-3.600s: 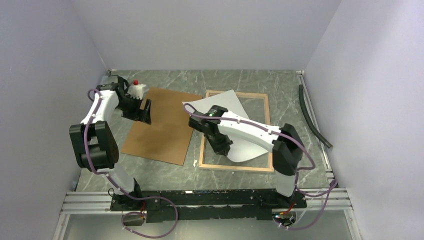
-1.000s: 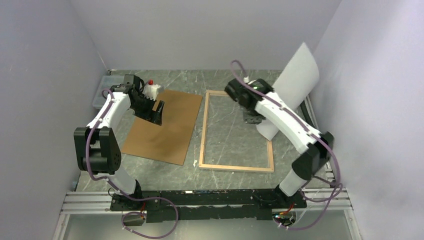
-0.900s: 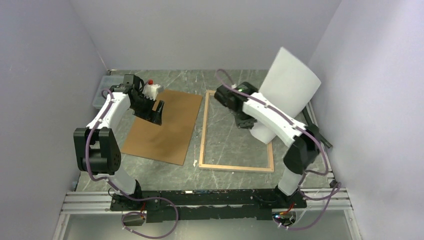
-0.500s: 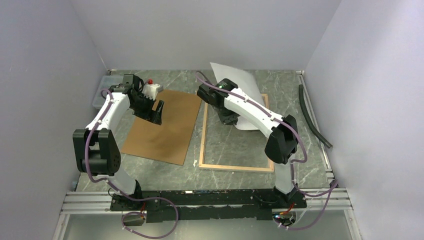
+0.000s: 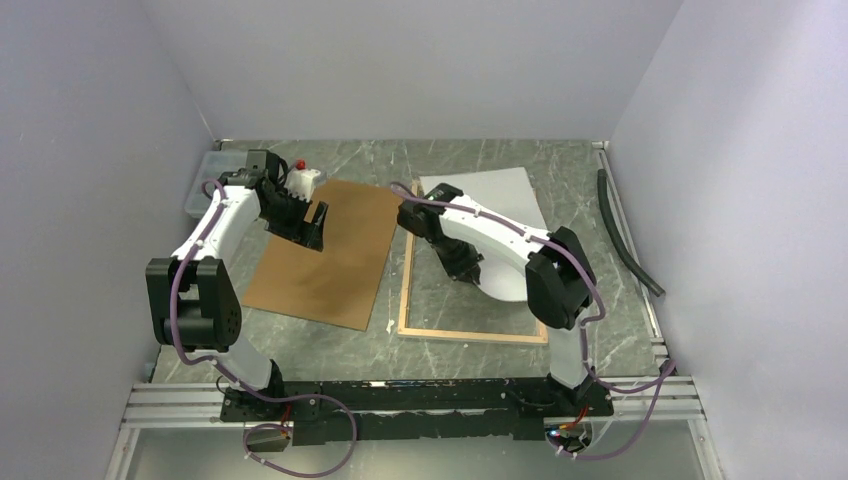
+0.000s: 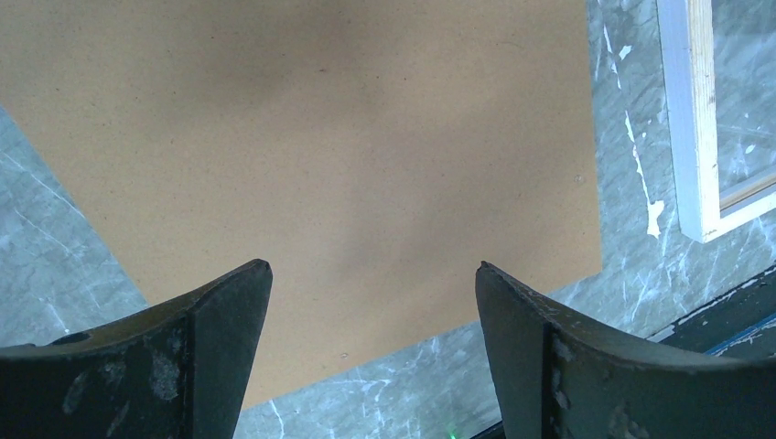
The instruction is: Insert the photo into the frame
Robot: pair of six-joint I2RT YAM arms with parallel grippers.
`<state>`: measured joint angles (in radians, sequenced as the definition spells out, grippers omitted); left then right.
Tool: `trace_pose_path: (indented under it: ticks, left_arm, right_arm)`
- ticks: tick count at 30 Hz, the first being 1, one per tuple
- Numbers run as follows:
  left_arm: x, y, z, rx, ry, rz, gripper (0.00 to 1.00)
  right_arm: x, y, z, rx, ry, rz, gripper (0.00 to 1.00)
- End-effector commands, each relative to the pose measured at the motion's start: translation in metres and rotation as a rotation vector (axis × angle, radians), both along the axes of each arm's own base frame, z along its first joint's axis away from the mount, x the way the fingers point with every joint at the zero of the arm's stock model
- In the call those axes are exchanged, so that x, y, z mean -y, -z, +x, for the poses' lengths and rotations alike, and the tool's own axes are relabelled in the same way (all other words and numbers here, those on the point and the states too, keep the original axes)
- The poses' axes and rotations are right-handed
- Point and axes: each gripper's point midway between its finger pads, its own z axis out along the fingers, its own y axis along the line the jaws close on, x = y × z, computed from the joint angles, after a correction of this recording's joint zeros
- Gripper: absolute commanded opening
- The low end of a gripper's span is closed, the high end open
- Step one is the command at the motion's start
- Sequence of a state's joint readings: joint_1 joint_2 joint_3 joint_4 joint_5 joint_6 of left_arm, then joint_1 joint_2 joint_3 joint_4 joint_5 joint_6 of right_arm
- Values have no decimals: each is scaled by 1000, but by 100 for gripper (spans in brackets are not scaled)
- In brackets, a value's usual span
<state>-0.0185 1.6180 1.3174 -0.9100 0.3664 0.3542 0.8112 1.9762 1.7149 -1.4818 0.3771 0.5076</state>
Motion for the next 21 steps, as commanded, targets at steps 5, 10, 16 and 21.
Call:
trace_pose_path:
  ticks: [5, 10, 16, 21]
  left_arm:
    - [3, -8, 0, 40, 8, -19, 88]
    - [4, -7, 0, 44, 13, -25, 88]
    - [5, -1, -2, 35, 18, -30, 88]
    - [5, 3, -2, 31, 18, -30, 88]
  right_arm:
    - [-22, 1, -54, -88, 101, 237, 0]
    - [-39, 10, -65, -126, 128, 318, 0]
    - [-60, 13, -61, -128, 93, 330, 0]
    - [-73, 18, -57, -128, 55, 305, 0]
